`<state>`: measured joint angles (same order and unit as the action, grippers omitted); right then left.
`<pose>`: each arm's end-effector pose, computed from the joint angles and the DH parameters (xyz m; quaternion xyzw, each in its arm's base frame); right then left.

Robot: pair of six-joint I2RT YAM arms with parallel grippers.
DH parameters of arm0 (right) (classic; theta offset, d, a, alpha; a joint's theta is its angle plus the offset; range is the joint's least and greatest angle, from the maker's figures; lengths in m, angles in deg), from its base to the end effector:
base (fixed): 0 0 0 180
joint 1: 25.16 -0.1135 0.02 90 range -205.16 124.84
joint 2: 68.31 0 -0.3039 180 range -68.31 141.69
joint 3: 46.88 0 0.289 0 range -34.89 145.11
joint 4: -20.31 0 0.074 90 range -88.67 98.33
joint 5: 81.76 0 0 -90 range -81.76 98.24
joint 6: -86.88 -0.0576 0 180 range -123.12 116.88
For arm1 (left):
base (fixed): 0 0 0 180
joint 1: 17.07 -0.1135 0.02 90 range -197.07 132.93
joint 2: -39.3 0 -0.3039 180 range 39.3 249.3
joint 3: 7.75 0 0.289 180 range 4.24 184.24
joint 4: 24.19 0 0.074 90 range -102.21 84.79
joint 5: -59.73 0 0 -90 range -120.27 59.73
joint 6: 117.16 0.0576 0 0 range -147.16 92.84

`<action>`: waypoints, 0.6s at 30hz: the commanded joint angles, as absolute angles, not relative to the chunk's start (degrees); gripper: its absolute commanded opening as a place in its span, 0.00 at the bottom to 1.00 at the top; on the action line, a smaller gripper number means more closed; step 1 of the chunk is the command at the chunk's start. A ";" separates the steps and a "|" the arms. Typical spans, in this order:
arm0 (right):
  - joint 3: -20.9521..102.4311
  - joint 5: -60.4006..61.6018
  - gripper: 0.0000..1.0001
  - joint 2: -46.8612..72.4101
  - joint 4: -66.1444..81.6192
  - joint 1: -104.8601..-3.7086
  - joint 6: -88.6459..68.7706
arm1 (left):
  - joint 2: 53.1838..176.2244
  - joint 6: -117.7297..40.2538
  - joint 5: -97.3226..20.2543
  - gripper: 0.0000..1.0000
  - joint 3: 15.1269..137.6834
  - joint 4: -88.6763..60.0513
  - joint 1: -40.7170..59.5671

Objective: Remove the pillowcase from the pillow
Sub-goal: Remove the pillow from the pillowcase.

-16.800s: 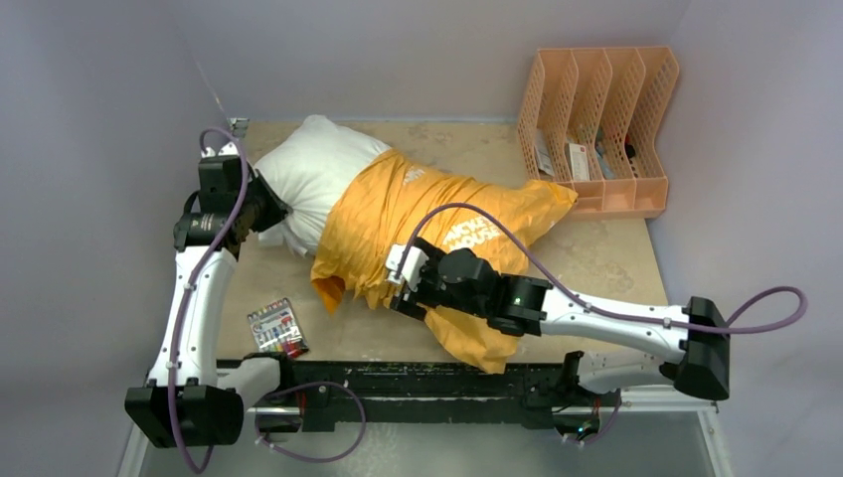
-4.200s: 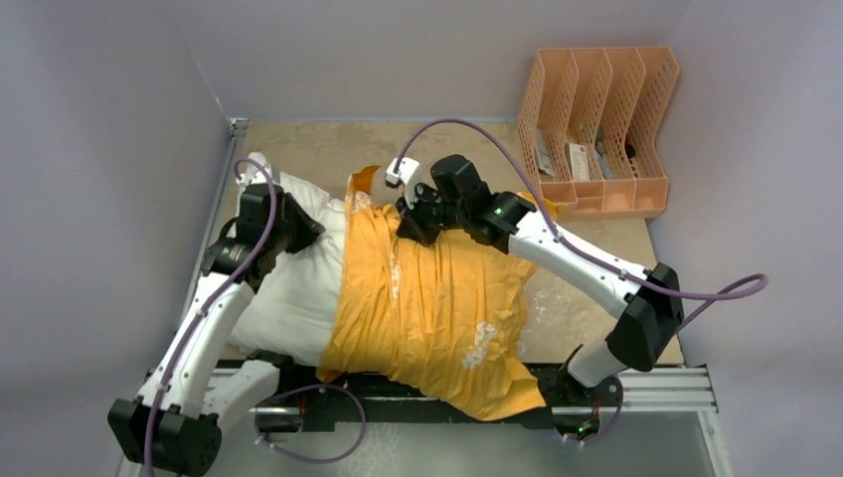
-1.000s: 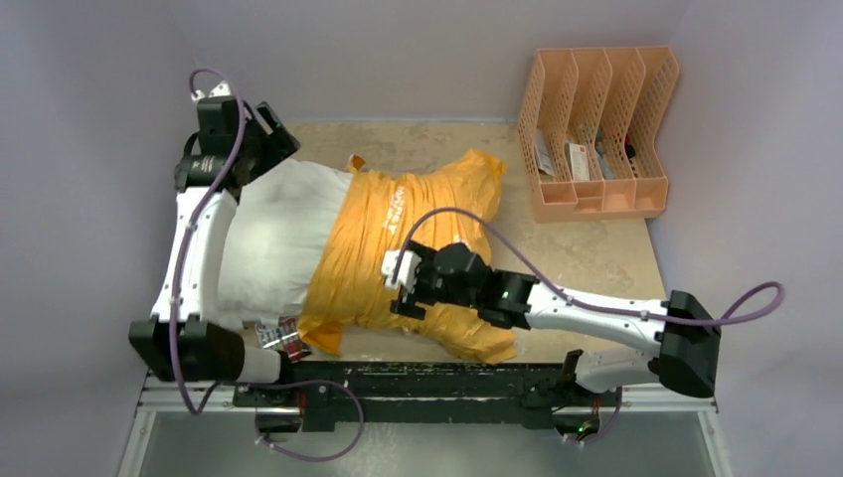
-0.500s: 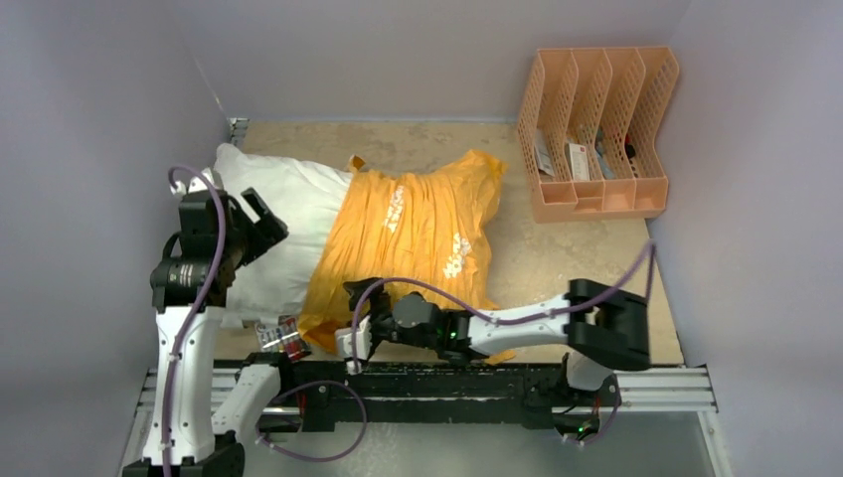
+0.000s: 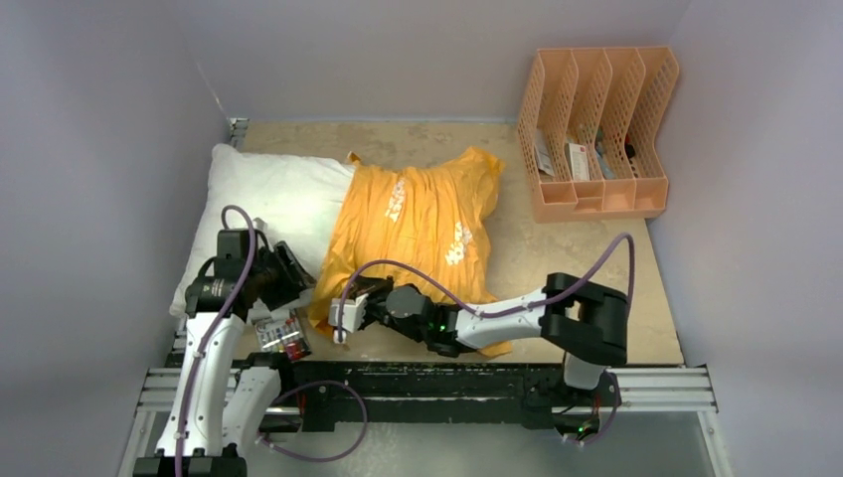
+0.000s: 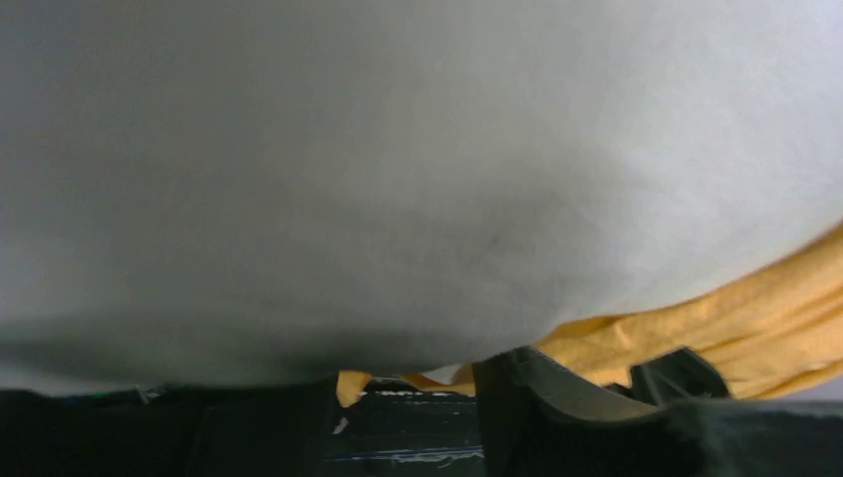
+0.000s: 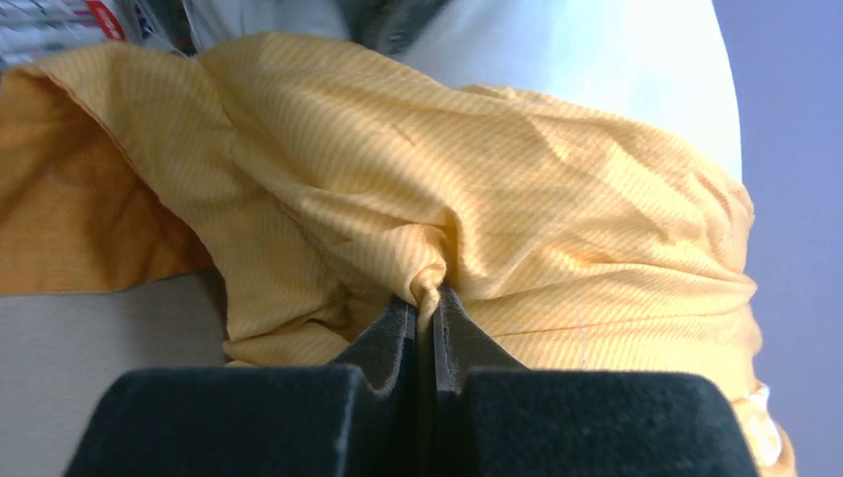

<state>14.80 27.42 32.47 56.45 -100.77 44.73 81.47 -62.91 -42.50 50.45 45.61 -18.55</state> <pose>0.1250 0.4112 0.2231 -0.5754 0.4397 0.0456 0.6881 0.1498 -0.0083 0.2922 -0.2703 0.9062 -0.1878 0.2656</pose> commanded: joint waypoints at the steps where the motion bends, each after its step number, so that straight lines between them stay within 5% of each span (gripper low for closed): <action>1: 16.79 25.99 0.00 22.69 54.36 -99.28 36.18 | 85.65 -60.25 -37.92 0.26 49.14 41.36 -18.66; 2: 16.68 25.28 0.00 20.90 53.35 -99.14 35.42 | 86.59 -60.77 -35.93 0.04 49.41 39.85 -18.71; 3: 16.30 24.77 0.00 18.93 51.05 -98.83 35.03 | 87.08 -61.49 -33.86 0.00 49.96 38.10 -18.67; 13: 1.40 27.61 0.00 -0.79 28.99 -94.23 24.67 | 93.87 -60.80 -19.37 0.00 60.73 32.75 -19.46; 18: -1.03 32.60 0.00 -9.34 20.72 -94.19 19.61 | 96.73 -58.76 -21.51 0.00 61.85 30.85 -24.43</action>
